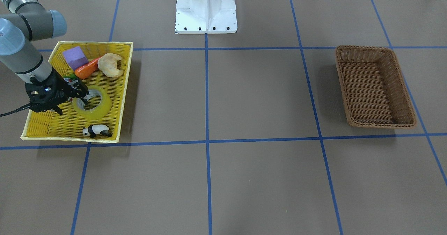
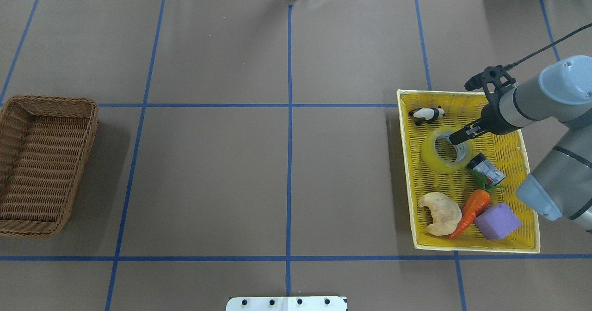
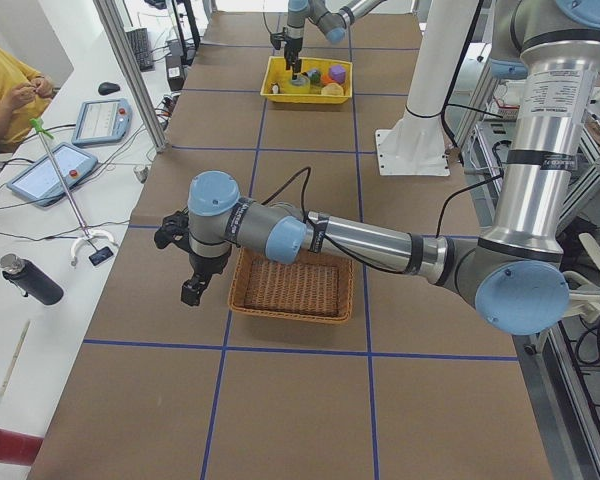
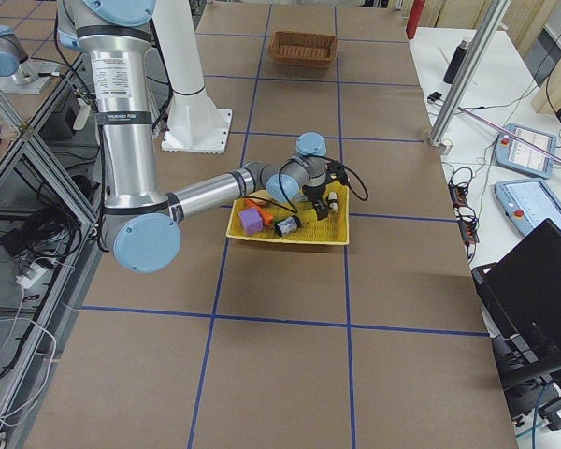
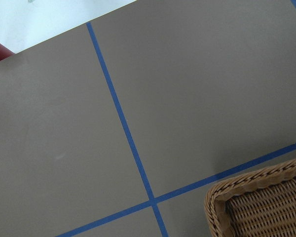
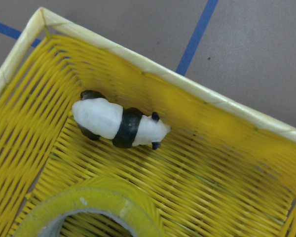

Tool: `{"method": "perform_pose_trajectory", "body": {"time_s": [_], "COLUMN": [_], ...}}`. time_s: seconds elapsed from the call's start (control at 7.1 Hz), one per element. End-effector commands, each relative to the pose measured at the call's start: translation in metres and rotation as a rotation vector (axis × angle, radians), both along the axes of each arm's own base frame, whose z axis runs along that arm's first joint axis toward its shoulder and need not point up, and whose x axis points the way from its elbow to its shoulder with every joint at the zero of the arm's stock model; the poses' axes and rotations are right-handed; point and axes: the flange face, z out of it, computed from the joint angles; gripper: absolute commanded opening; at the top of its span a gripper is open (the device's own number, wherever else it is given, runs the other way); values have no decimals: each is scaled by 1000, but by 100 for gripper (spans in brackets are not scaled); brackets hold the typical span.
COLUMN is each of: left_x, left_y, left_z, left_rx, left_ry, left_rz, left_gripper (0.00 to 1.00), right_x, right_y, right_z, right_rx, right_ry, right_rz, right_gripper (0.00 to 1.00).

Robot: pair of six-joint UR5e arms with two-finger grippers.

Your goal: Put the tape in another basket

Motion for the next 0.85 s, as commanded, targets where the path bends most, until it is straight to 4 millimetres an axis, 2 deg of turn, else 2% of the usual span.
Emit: {"method": "perform_pose_trajectory", "body": {"time_s": [0.0,0.14,0.28,0.56,0.7], "left_x": [0,0,0,0,0], "left_y": [1,1,1,2,2], "left_z": [1,2,2,3,5], "left_rx": [-1,-3,6,5,2], "left_ry": [0,0,0,0,0], "left_rz": [0,0,0,0,0], "left_gripper": [99,99,99,99,99], "right_x": [-12,-13,-12,-2,10], "right_y": [4,3,3,-2,-8], "right_z": [9,5,2,1,-7], "right_rx": [-5,1,4,4,14], "right_ry": [13,4,-1,-3,-14], "right_rz": [-28,-35,-39,-18,3], "right_gripper": [51,13,0,0,0]}}
